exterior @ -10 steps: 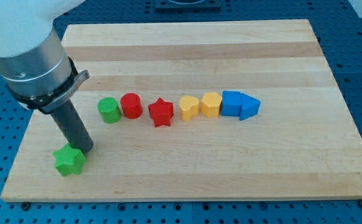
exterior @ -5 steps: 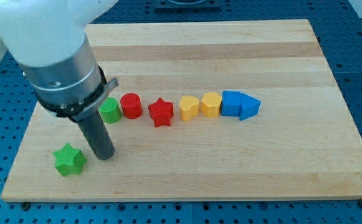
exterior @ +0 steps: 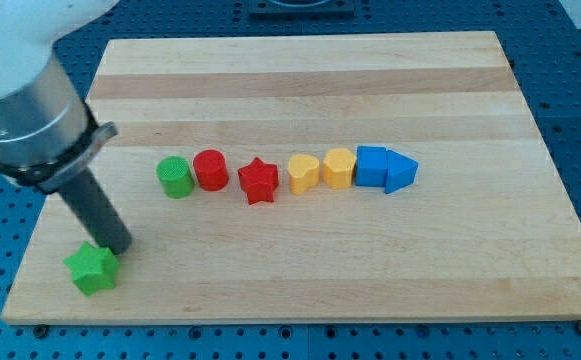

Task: Push the green star towards the bottom left corner of the board

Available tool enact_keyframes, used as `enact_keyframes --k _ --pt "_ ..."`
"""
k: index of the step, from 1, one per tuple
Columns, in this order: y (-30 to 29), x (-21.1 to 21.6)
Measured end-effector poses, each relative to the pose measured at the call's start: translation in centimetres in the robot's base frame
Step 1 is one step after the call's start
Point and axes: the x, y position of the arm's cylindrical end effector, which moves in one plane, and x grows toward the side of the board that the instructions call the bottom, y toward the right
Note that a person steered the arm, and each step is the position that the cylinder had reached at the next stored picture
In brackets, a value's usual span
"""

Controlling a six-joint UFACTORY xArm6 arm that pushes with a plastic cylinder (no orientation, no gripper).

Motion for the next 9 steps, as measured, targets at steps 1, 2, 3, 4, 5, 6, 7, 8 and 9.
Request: enact_keyframes --k 1,2,3,4,5,6,7,8,9 --pt "5.2 4.0" --pt "5.0 5.8" --pt "4.4 5.7" --pt "3.3 4.1" --pt "1.6 4.0" --pt "-0.5 4.0" --pt "-1.5 4.0" --pt "-0.1 4.0" --pt "1.4 -0.1"
